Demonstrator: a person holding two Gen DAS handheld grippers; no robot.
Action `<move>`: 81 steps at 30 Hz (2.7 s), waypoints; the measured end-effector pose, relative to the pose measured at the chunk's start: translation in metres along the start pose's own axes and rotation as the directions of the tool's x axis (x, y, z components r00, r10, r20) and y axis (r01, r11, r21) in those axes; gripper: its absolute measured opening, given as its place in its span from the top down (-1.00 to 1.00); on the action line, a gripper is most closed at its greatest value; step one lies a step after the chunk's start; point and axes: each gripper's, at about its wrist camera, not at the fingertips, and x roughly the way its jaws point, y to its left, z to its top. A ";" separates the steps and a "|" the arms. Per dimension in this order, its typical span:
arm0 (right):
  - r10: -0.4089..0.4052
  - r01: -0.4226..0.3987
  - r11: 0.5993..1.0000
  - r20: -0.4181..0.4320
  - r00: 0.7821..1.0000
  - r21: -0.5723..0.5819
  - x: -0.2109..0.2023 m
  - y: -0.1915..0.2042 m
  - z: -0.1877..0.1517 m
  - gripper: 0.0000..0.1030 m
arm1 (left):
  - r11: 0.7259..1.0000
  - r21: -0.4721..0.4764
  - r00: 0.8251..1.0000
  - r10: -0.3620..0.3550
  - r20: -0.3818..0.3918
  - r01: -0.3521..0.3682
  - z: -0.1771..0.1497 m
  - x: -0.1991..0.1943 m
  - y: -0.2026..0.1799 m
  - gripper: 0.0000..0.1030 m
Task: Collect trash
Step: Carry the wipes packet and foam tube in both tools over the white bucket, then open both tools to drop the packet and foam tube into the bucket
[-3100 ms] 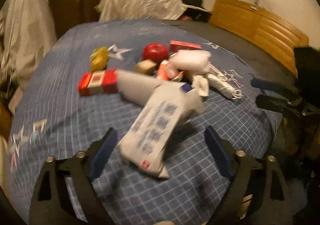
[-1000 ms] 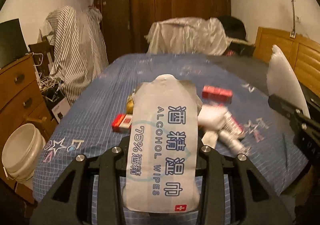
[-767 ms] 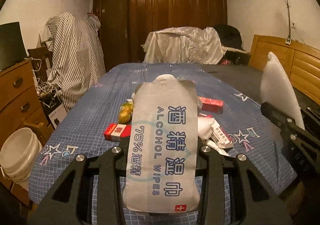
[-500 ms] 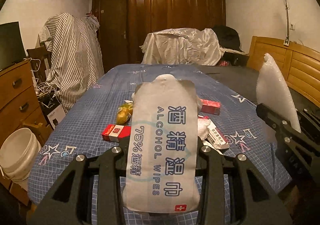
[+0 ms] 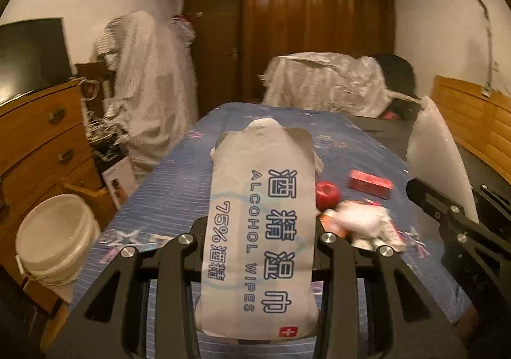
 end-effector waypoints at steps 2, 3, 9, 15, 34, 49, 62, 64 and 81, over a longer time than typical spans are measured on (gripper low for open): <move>0.046 -0.046 0.999 -0.002 0.999 -0.013 0.011 0.019 0.012 0.48 | 0.999 -0.023 0.999 0.038 -0.004 -0.038 0.005 0.001 0.024 0.30; 0.077 -0.077 0.997 -0.003 0.997 -0.026 0.019 0.034 0.020 0.48 | 0.998 -0.034 0.998 0.058 -0.007 -0.058 0.007 0.001 0.036 0.29; 0.220 -0.222 0.972 -0.032 0.975 -0.071 0.059 0.111 0.056 0.48 | 0.980 -0.096 0.985 0.170 -0.031 -0.172 0.016 -0.003 0.112 0.30; 0.369 -0.379 0.920 -0.103 0.924 -0.106 0.105 0.204 0.091 0.48 | 0.946 -0.152 0.958 0.280 -0.059 -0.286 0.023 -0.016 0.192 0.29; 0.447 -0.656 0.748 -0.655 0.609 -0.100 0.330 0.495 0.103 0.48 | 0.889 -0.250 0.875 0.261 -0.408 -0.382 -0.002 0.039 0.406 0.29; 0.395 -0.670 0.738 -0.752 0.527 -0.081 0.388 0.528 0.059 0.48 | 0.875 -0.258 0.822 0.233 -0.520 -0.410 -0.037 0.085 0.448 0.28; 0.462 -0.676 0.736 -0.708 0.534 -0.030 0.386 0.508 0.072 -0.10 | 0.853 -0.265 0.821 0.279 -0.498 -0.450 -0.031 0.078 0.456 -0.21; 0.470 -0.676 0.736 -0.701 0.536 -0.024 0.384 0.504 0.075 -0.10 | 0.853 -0.265 0.823 0.279 -0.495 -0.449 -0.029 0.077 0.453 -0.21; 0.505 -0.556 0.831 -0.414 0.758 -0.002 0.238 0.272 0.052 -0.11 | 0.959 -0.191 0.914 0.124 -0.387 -0.211 -0.027 0.054 0.317 -0.21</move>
